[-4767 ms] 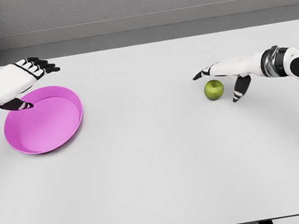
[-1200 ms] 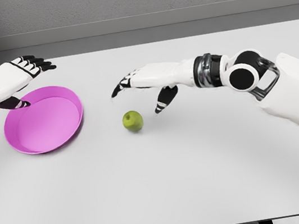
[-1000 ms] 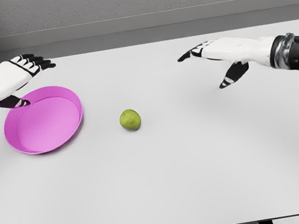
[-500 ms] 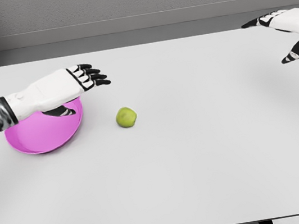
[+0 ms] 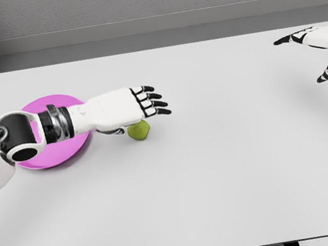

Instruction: Put the apple on the plate with both arms

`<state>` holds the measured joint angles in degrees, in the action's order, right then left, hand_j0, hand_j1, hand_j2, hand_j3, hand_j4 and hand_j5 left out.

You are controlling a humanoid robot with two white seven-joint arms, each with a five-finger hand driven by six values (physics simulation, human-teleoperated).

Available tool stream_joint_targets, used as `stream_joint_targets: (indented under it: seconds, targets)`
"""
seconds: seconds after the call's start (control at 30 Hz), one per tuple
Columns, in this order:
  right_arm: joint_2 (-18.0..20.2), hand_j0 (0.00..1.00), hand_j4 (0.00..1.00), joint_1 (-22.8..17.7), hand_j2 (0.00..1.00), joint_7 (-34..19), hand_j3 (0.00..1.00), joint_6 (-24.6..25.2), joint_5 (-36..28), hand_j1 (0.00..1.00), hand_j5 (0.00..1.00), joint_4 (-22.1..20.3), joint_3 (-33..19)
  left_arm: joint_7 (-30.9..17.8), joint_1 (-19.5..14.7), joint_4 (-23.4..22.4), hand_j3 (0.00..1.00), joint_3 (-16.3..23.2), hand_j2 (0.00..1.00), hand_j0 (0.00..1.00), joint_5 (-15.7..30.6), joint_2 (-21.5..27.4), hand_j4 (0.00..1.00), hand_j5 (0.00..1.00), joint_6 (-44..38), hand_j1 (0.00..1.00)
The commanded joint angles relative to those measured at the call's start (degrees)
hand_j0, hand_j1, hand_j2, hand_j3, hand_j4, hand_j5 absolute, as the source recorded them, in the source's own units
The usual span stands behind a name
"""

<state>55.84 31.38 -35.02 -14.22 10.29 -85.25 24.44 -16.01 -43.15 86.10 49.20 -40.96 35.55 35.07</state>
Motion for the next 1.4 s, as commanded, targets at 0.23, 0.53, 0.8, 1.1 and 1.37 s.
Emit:
stream_joint_targets:
  seconds: [0.23, 0.53, 0.8, 1.1, 1.37]
  targets:
    - [0.06, 1.0, 1.0, 0.0, 1.0, 0.02, 1.0, 0.07, -0.18, 1.0, 1.0, 0.08, -0.01, -3.15, -1.14, -0.41, 1.0, 1.6, 1.0, 1.0, -6.5, -0.3, 1.0, 1.0, -0.07, 1.0]
    - [0.06, 1.0, 1.0, 0.0, 1.0, 0.02, 1.0, 0.07, -0.18, 1.0, 1.0, 0.08, 0.08, -4.03, -3.6, -3.92, 1.0, 4.15, 1.0, 1.0, -5.63, -1.01, 1.0, 1.0, -0.07, 1.0]
    - [-0.56, 1.0, 1.0, 0.0, 1.0, 0.02, 1.0, 0.07, -0.18, 1.0, 1.0, -1.41, 1.05, -7.01, -3.6, -4.01, 1.0, 5.12, 1.0, 1.0, 0.35, -1.18, 1.0, 1.0, -0.07, 1.0]
    - [-0.56, 1.0, 1.0, 0.09, 1.0, 0.02, 1.0, 0.07, -0.18, 1.0, 1.0, -0.71, 0.43, -9.12, -3.69, -6.73, 0.95, 6.0, 0.95, 0.95, 1.05, -3.64, 0.95, 0.95, -0.07, 0.95]
    - [-0.03, 1.0, 1.0, -0.26, 1.0, 0.02, 1.0, 0.07, -0.18, 1.0, 1.0, -1.59, 0.61, -9.39, -4.22, -7.26, 0.86, 6.0, 0.86, 0.86, 1.06, -3.64, 0.86, 0.86, -0.07, 0.86]
